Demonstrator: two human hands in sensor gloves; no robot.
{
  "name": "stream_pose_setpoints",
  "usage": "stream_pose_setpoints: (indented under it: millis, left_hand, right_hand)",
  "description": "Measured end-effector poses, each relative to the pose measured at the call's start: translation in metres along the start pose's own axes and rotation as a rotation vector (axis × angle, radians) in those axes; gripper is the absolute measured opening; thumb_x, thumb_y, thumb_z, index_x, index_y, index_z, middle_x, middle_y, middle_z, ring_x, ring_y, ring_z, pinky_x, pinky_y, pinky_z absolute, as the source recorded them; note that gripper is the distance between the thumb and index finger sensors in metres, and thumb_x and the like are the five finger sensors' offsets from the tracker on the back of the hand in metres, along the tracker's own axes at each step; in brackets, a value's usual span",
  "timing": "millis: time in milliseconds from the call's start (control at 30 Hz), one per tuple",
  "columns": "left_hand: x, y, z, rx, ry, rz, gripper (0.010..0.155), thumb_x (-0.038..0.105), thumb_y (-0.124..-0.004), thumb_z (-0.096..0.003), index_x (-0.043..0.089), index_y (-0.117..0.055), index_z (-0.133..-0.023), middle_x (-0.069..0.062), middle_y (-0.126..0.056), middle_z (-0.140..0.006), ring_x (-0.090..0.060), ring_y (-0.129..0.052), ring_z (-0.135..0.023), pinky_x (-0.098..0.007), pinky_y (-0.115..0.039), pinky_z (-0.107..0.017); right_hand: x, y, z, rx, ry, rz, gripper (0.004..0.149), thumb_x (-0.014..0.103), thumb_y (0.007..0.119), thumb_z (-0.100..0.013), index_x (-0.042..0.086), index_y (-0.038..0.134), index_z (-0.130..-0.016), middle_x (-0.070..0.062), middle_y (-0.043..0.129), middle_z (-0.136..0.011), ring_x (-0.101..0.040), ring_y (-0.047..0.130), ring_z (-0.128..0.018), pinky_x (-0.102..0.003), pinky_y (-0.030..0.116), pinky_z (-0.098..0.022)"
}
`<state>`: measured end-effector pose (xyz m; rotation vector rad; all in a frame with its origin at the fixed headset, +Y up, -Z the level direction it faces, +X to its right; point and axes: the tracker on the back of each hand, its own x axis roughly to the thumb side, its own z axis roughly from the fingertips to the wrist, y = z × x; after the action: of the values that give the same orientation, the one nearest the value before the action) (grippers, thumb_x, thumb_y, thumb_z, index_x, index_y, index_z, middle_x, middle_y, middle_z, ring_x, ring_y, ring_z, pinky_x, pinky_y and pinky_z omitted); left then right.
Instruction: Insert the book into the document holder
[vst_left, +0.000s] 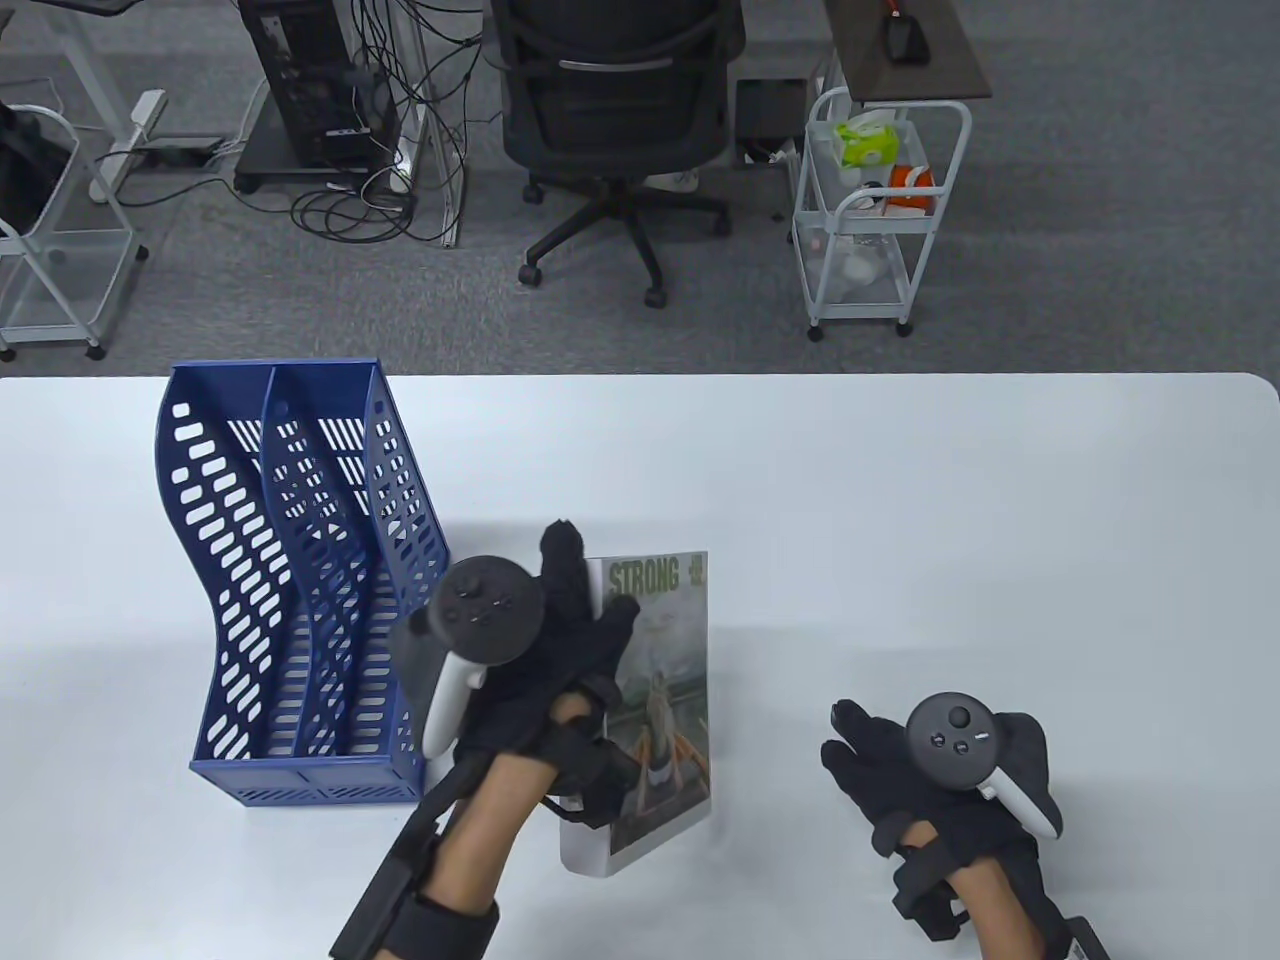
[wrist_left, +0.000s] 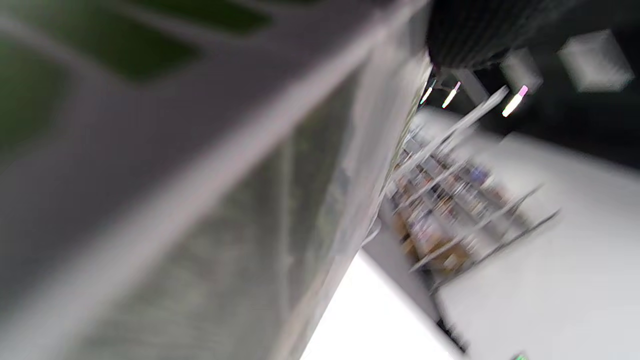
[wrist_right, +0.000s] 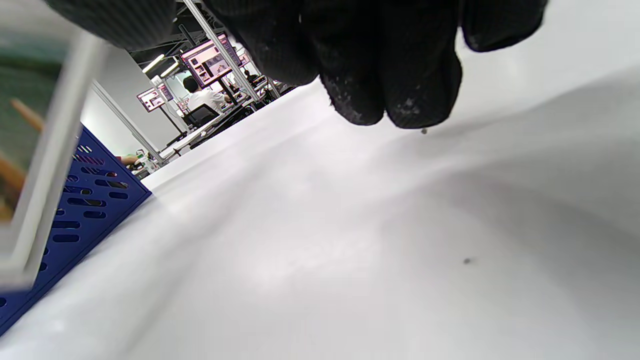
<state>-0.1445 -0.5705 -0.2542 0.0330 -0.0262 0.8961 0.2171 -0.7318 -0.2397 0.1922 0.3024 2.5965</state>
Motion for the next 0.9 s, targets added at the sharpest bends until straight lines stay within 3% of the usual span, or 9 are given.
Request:
stream_pose_setpoints:
  millis: [267,367,633,767,900]
  left_hand:
    - [-0.018,0.069,0.059,0.424,-0.255,0.229,0.078,0.046,-0.075,-0.0493,0.030,-0.024,-0.106,-0.017,-0.055,-0.104,-0.040,-0.084,-0.085,-0.052,-0.079,-0.062]
    - [-0.023,0.091,0.079,0.587,-0.363,0.233,0.078,0.045,-0.075,-0.0495,0.030,-0.024,-0.106,-0.016,-0.054,-0.105,-0.040,-0.083,-0.087,-0.052,-0.078,-0.063]
    - [-0.030,0.139,0.124,0.836,-0.448,0.170,0.078,0.045,-0.074,-0.0506,0.030,-0.020,-0.105,-0.015,-0.051,-0.106,-0.039,-0.081,-0.088,-0.051,-0.076,-0.065]
    - [-0.034,0.153,0.143,0.963,-0.457,0.154,0.078,0.045,-0.071,-0.0514,0.028,-0.015,-0.103,-0.015,-0.044,-0.106,-0.040,-0.077,-0.090,-0.051,-0.074,-0.066]
    - [-0.039,0.162,0.149,1.017,-0.436,0.108,0.078,0.044,-0.072,-0.0517,0.029,-0.015,-0.103,-0.015,-0.044,-0.106,-0.040,-0.076,-0.090,-0.051,-0.073,-0.067]
  right_hand:
    - [-0.005,-0.001,-0.001,0.007,0.023,-0.013,0.071,0.054,0.064,-0.049,0.010,0.058,-0.104,-0.027,0.073,-0.100,-0.051,0.076,-0.087,-0.069,0.048,-0.070]
    - [-0.008,-0.004,0.000,0.003,0.032,-0.029,0.071,0.054,0.064,-0.049,0.010,0.059,-0.104,-0.027,0.073,-0.100,-0.051,0.076,-0.087,-0.069,0.048,-0.070]
    - [-0.018,-0.014,0.003,-0.031,0.055,-0.090,0.071,0.054,0.065,-0.049,0.009,0.058,-0.104,-0.027,0.073,-0.100,-0.051,0.076,-0.087,-0.069,0.047,-0.070]
    - [-0.019,-0.013,0.002,-0.029,0.060,-0.086,0.071,0.054,0.065,-0.049,0.010,0.059,-0.104,-0.027,0.073,-0.100,-0.051,0.076,-0.087,-0.069,0.048,-0.070]
    - [-0.019,-0.013,0.002,-0.017,0.066,-0.086,0.071,0.054,0.065,-0.049,0.010,0.058,-0.104,-0.027,0.073,-0.100,-0.051,0.076,-0.087,-0.069,0.048,-0.069]
